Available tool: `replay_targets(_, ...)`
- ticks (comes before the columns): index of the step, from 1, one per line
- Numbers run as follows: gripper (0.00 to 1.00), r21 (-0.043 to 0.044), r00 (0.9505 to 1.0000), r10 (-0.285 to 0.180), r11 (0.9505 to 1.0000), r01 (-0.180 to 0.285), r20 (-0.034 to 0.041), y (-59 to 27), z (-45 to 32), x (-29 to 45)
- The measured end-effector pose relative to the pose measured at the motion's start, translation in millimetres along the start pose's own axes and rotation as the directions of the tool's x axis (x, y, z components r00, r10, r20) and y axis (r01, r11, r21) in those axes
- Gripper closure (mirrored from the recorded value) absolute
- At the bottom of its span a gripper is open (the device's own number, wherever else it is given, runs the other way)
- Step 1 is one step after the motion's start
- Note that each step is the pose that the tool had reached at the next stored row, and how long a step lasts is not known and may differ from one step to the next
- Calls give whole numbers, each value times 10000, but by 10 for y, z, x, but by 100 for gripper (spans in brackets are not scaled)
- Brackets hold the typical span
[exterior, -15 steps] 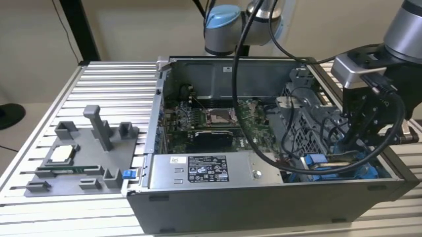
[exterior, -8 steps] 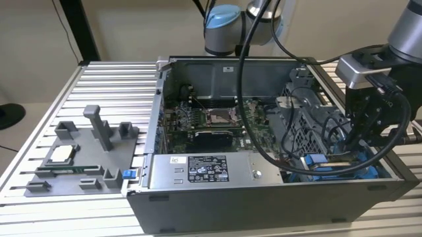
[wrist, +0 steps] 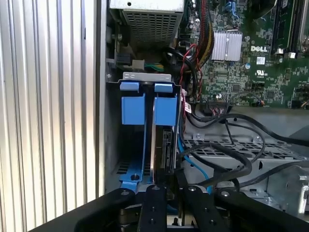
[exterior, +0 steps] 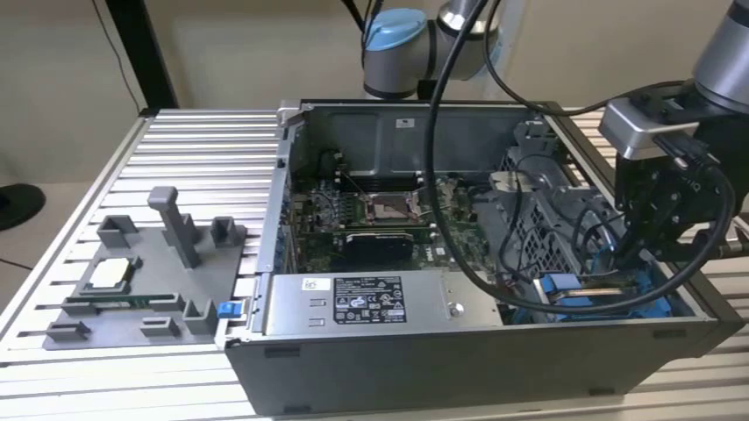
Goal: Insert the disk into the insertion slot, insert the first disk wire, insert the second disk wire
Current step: 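Insert the first disk wire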
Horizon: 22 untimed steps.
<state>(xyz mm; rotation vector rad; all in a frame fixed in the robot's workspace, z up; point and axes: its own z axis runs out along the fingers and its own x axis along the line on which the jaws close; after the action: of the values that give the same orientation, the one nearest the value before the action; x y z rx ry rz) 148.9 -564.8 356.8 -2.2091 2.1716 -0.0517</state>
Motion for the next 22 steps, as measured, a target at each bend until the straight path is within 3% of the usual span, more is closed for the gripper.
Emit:
replay_targets(6, 100, -14, 10000, 4, 10000, -4, 70, -4, 41, 8)
replay_targets(22, 100, -14, 10000, 5, 10000, -4, 67, -2, 77, 8)
